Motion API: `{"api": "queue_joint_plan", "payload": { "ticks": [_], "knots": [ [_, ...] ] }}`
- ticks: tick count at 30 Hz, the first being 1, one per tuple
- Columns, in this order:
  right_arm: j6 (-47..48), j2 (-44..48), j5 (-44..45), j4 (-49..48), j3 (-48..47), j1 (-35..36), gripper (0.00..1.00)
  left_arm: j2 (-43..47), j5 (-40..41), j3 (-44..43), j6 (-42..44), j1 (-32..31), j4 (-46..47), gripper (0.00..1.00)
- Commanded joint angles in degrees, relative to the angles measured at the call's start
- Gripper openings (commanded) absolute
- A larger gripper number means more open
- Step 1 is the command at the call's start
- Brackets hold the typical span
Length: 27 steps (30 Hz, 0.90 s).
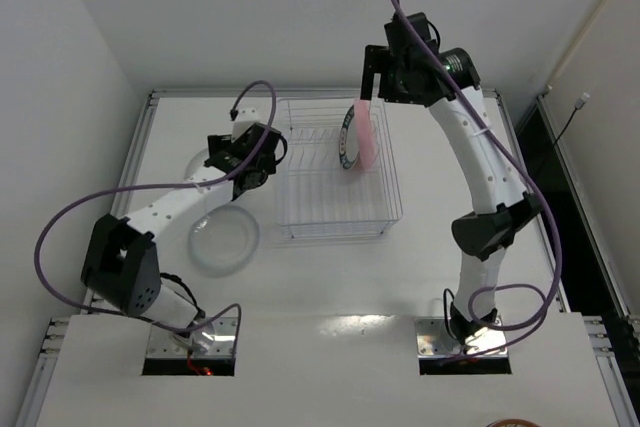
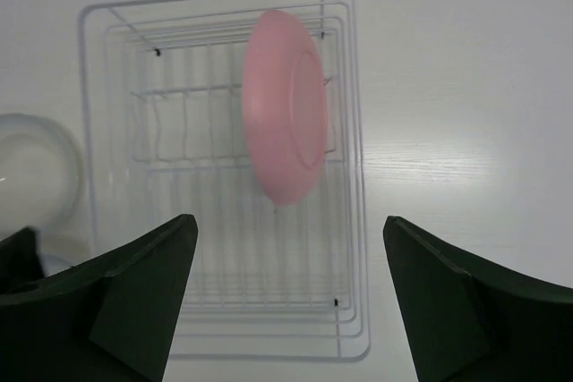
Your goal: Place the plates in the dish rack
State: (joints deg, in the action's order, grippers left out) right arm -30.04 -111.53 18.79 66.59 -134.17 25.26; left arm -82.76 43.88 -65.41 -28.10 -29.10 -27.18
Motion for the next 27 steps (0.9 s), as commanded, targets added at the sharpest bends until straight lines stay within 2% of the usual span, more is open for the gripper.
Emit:
{"api": "queue_joint_plan", "payload": {
  "ticks": [1,5,14,22,27],
  "knots": [
    [-0.54,-0.02,-5.42,3.46,-2.24,0.94,0.83,-3.80,-0.20,-2.18,-2.93,1.59,4.85,1.00],
    [-0.54,6.91,-8.77,1.97,1.88,0.94,0.85,-10.39,-1.16,-3.41,-4.33,2.12,4.85,1.00],
    [3.14,11.68,-9.47,3.90,6.98,-0.21,0.86,-23.13,-0.45,-9.73,-6.27,5.45,2.83,1.00],
    [5.52,11.77,-10.61,3.90,8.22,-3.37,0.86,-27.97,-6.51,-10.88,-5.13,7.22,4.94,1.00],
    [6.05,11.77,-12.45,3.37,8.92,-5.21,0.86,-30.00,-7.23,-12.55,-4.60,7.74,5.47,0.98]
  ]
}}
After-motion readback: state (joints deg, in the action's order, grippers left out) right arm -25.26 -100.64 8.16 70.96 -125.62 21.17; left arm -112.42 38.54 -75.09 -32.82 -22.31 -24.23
